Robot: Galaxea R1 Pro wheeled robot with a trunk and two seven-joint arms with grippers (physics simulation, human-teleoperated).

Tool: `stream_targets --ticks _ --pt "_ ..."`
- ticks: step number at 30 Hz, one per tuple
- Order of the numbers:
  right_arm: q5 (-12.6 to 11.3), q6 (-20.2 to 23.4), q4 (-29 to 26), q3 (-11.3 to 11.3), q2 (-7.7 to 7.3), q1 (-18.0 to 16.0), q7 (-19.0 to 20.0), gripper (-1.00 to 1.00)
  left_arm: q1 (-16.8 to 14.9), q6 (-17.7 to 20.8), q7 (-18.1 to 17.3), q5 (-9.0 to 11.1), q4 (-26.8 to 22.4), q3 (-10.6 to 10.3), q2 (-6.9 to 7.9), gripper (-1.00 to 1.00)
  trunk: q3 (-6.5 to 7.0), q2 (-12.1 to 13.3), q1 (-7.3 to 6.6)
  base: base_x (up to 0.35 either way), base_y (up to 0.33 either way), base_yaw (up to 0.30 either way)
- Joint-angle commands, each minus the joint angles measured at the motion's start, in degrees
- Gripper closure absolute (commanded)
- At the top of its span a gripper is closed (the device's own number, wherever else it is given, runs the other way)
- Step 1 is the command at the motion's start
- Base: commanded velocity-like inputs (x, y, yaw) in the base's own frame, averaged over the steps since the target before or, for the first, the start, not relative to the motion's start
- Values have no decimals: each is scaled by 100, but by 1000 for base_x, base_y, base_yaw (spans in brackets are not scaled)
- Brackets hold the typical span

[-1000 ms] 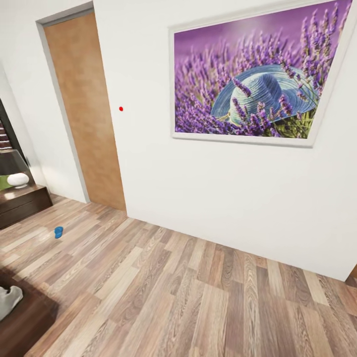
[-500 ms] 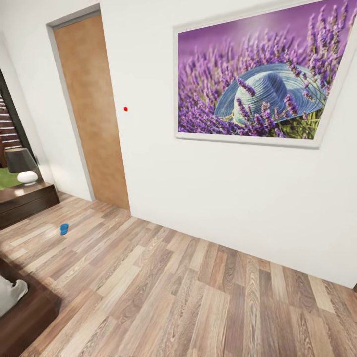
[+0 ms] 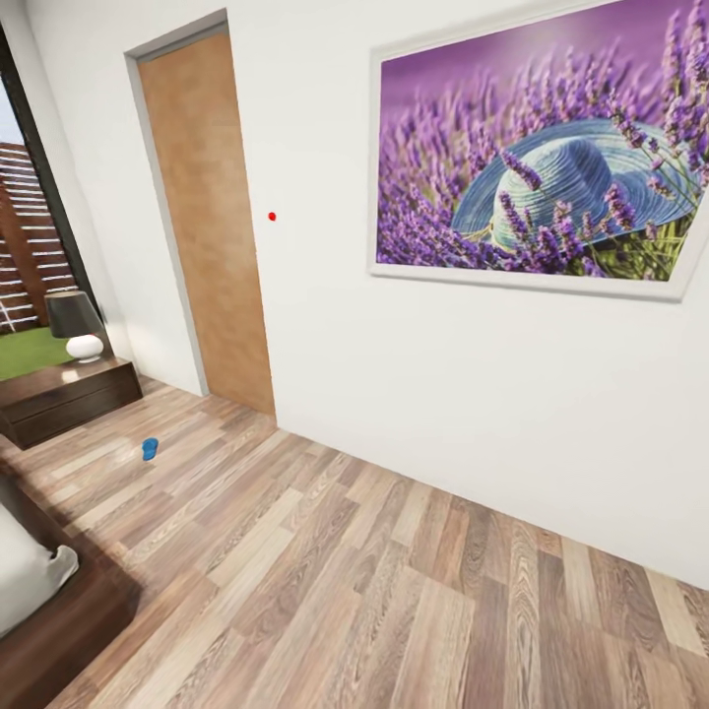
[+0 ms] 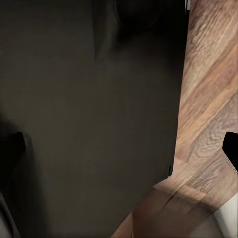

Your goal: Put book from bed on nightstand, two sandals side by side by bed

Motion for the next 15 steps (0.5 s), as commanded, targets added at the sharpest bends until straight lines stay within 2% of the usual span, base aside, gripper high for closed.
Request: stream_targets --ticks 1,9,15 --pt "-3 -27 9 -2 0 -3 4 -100 -3 -22 -2 -4 5 -5 1 -100 -4 -2 2 207 -1 28" --pt "-2 -29 5 -2 -5 -3 6 -100 -3 -28 8 -5 2 -5 1 -100 -4 -2 2 166 -24 13" --pt "-2 -28 7 -8 -6 -3 4 -100 -3 -29 12 -5 2 0 1 -100 -4 -2 2 122 -162 32"
